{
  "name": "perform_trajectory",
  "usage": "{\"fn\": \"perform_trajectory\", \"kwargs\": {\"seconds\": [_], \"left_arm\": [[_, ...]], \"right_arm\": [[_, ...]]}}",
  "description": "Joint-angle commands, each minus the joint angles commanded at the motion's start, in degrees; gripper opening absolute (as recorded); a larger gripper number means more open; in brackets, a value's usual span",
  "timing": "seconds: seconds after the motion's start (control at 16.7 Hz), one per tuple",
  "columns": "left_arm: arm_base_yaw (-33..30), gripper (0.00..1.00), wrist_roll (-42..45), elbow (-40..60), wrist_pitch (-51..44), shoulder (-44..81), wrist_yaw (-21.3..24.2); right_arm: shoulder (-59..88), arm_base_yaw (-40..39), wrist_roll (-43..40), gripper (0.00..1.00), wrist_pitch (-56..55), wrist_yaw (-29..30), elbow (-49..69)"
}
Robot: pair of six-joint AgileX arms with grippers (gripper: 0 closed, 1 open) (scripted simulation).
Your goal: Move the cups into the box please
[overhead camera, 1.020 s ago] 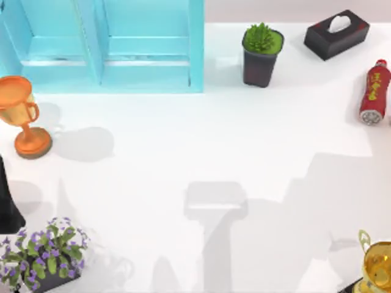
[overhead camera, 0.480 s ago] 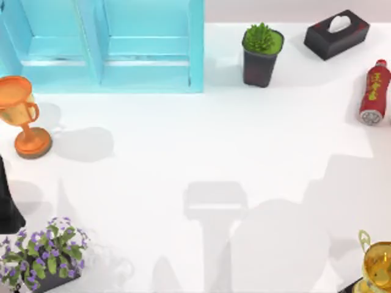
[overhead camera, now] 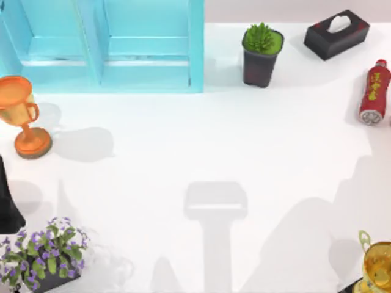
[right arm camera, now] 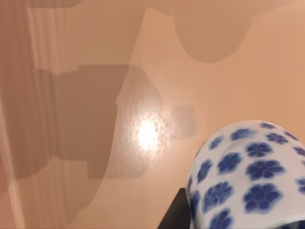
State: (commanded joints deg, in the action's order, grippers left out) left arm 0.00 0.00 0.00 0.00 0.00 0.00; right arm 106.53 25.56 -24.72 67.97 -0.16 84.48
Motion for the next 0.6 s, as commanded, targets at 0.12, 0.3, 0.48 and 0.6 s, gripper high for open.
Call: {"fn": "perform_trajectory", "kwargs": {"seconds": [0.12,0.3,0.48,0.6], "left_arm": [[0.0,1.0,0.0,0.0,0.0,0.0,0.0],[0.0,1.0,0.0,0.0,0.0,0.0,0.0],[0.0,1.0,0.0,0.0,0.0,0.0,0.0],[0.0,1.0,0.0,0.0,0.0,0.0,0.0]], "right_arm": [[0.0,0.0,0.0,0.0,0.0,0.0,0.0],[0.0,0.0,0.0,0.23,0.0,0.0,0.0],[0.0,0.0,0.0,0.45,0.0,0.0,0.0],[0.0,0.0,0.0,0.6,0.0,0.0,0.0]]}}
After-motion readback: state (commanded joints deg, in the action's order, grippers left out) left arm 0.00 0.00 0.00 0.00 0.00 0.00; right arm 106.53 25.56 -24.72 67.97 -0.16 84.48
